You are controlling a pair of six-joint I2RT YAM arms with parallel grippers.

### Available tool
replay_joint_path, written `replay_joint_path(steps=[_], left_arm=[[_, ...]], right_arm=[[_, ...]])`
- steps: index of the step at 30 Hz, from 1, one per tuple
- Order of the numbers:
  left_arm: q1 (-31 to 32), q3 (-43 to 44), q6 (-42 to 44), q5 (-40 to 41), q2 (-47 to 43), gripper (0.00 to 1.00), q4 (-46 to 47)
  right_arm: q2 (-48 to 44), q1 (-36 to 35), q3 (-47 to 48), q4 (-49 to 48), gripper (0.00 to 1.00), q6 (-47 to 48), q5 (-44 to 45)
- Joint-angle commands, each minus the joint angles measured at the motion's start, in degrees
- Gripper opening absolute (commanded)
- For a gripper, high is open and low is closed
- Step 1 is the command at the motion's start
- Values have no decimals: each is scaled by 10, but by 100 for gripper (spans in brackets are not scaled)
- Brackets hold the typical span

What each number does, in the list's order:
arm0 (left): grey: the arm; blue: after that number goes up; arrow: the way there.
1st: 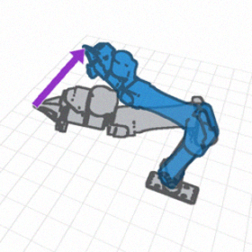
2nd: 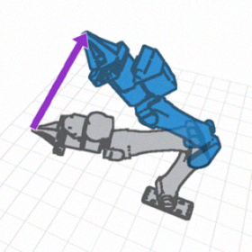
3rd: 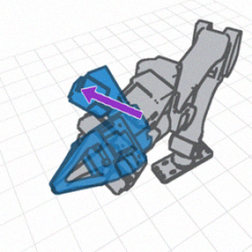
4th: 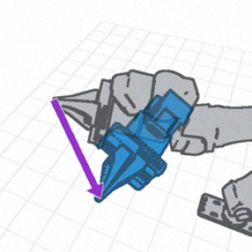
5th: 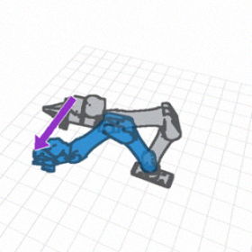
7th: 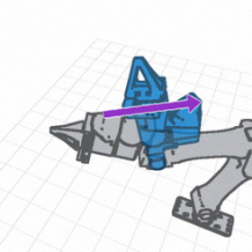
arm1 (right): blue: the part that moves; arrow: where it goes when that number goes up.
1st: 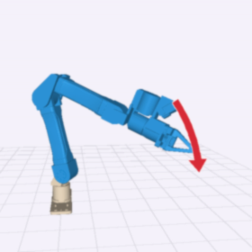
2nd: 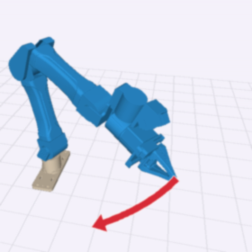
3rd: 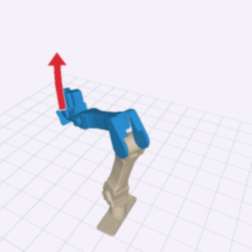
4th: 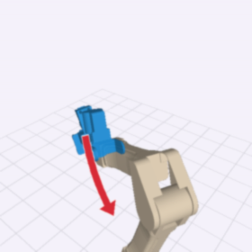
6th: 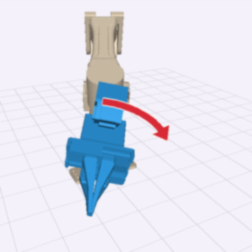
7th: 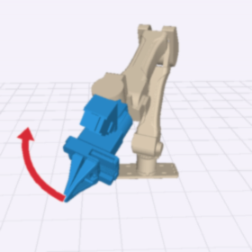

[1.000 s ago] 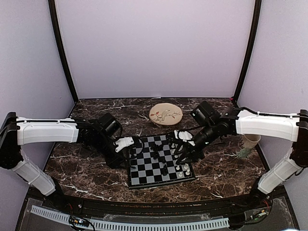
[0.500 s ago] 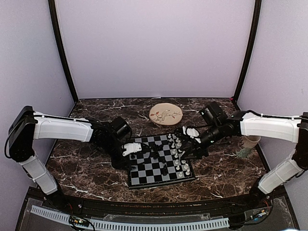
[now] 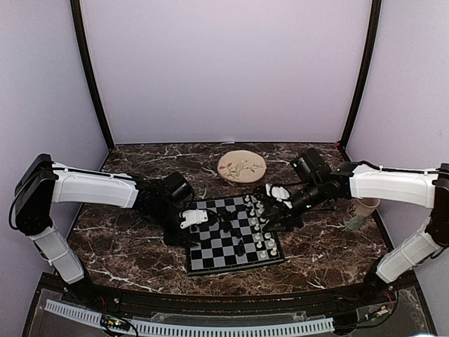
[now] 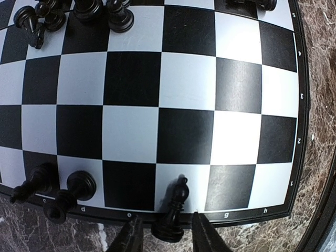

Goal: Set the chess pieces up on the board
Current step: Pick up the bishop from the chessboard.

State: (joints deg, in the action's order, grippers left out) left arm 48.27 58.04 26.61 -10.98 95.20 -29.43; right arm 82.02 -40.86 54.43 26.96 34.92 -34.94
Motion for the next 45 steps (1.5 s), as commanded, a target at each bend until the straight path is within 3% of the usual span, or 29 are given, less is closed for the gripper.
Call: replay_joint_path(steps=[1, 15, 22, 29, 35, 39, 45], left_arm=[[7, -5, 13, 7, -4, 33, -4], [16, -15, 13, 35, 8, 32, -14], [17, -12, 10, 26, 5, 21, -16], [17, 6, -13, -4, -36, 16, -1], [5, 14, -105, -13, -95, 16, 98], [-29, -7, -171, -101, -128, 16, 204], [-94, -76, -270, -212, -164, 16, 369]], right_arm=[[10, 1, -6, -13, 47, 4, -4], [22, 1, -3, -11, 47, 3, -7], [28, 1, 7, -8, 46, -5, -10], [35, 20, 90, -13, 44, -98, 11], [78, 44, 230, 25, 44, -175, 9], [121, 48, 309, 18, 45, -221, 13], [198, 45, 382, 9, 44, -309, -66]])
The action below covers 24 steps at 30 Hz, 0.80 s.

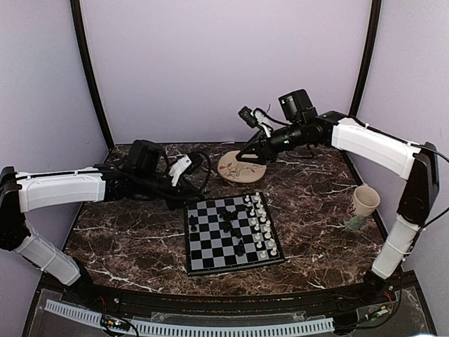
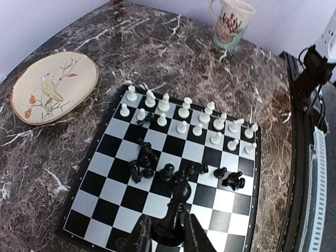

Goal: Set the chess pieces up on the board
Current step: Pick up the bishop from the chessboard, then pass from the left arm to the right

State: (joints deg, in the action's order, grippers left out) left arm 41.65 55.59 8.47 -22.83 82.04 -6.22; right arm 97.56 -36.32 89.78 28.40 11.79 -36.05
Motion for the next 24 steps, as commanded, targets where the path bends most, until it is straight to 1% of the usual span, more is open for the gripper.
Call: replay_joint_path(steps=[1, 6, 10, 17, 21, 24], left_arm=[[-30, -60, -100, -105, -38, 16, 156], [-33, -72, -105, -117, -47, 17, 167], [-33, -74, -104, -120, -51, 17, 164], [-33, -76, -104, -123, -58, 17, 167], [-33, -76, -105, -125, -57, 17, 167], [-33, -77, -104, -122, -59, 17, 167]], right_arm=[[53, -2, 35, -6, 44, -88, -63], [95, -32, 66, 3, 43, -114, -107], [108, -72, 74, -1, 43, -119, -81], [131, -102, 86, -11, 38, -143, -98], [134, -110, 86, -16, 32, -152, -107], [134, -111, 83, -20, 25, -156, -111]])
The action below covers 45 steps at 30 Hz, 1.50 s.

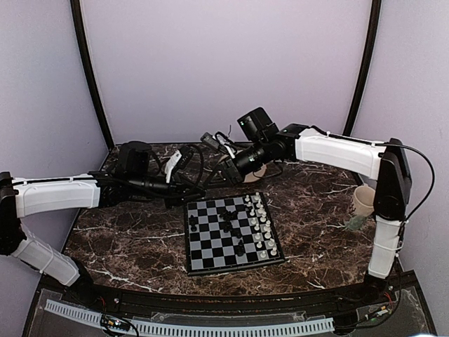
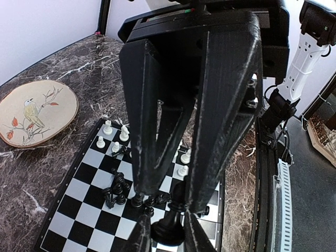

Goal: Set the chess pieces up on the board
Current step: Pass from the left arm to the right

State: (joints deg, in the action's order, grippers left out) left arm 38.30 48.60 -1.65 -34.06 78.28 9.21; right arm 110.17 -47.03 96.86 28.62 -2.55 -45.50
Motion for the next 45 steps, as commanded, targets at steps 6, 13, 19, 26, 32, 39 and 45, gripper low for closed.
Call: replay_joint_path(steps=[6, 13, 19, 26, 32, 39, 45], left_arm=[[1, -10, -5, -8, -24, 17, 17], [0, -11, -5, -6, -24, 17, 17], [0, -11, -7, -5, -25, 17, 17], [0, -14, -8, -2, -30, 17, 20], [0, -17, -12, 5, -31, 17, 25], [0, -19, -14, 7, -34, 17, 29], [1, -20, -14, 8, -32, 17, 27]], right_arm=[[4, -5, 1, -27, 17, -14, -18], [7, -10, -5, -29, 22, -16, -26], [13, -16, -7, -30, 21, -18, -33], [13, -16, -11, -26, 23, -15, -26], [17, -16, -5, -18, 23, -13, -24], [21, -16, -3, -16, 21, -13, -20], [21, -16, -4, -21, 9, -15, -22]])
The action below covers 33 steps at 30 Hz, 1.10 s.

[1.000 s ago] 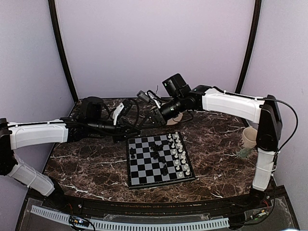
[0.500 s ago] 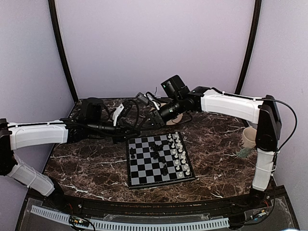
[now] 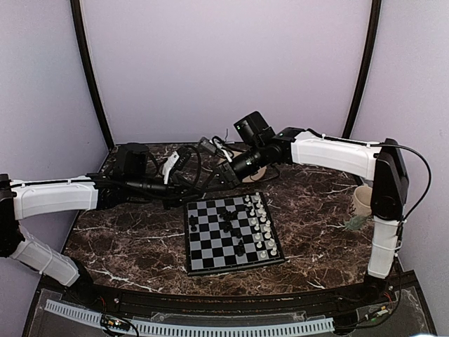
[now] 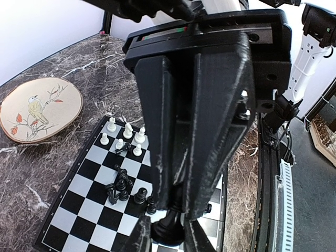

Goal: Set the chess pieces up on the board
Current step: Pass from the left arm to the right, then place the bishop on c8.

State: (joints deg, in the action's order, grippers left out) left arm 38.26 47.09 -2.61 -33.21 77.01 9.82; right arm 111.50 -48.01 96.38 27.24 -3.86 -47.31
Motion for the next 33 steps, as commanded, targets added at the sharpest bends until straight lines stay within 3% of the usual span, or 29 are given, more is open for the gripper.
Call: replay_joint_path(steps=[1, 5, 8, 11, 16, 19, 25, 33], left_arm=[[1, -4, -5, 0, -20, 18, 21], [1, -3, -3, 3, -20, 23, 16], [1, 2, 4, 3, -19, 34, 3], [1, 16, 32, 7, -32, 40, -52], [-1, 27, 73, 132, -80, 54, -118], [-22, 40, 52, 239, -87, 61, -152], [-94, 100, -12, 275, -52, 56, -217], [-104, 68, -10, 299, -95, 57, -188]], right_arm=[[6, -6, 1, -7, 7, -1, -4], [4, -5, 4, -5, 2, 6, -2], [3, -3, 11, 3, 1, 15, 7], [0, -2, 24, 23, 1, 41, 33], [26, -3, 74, 90, 1, 112, 118], [44, -9, 99, 121, 2, 156, 178], [77, -50, 126, 157, 2, 208, 290], [139, -124, 159, 215, 3, 265, 338]])
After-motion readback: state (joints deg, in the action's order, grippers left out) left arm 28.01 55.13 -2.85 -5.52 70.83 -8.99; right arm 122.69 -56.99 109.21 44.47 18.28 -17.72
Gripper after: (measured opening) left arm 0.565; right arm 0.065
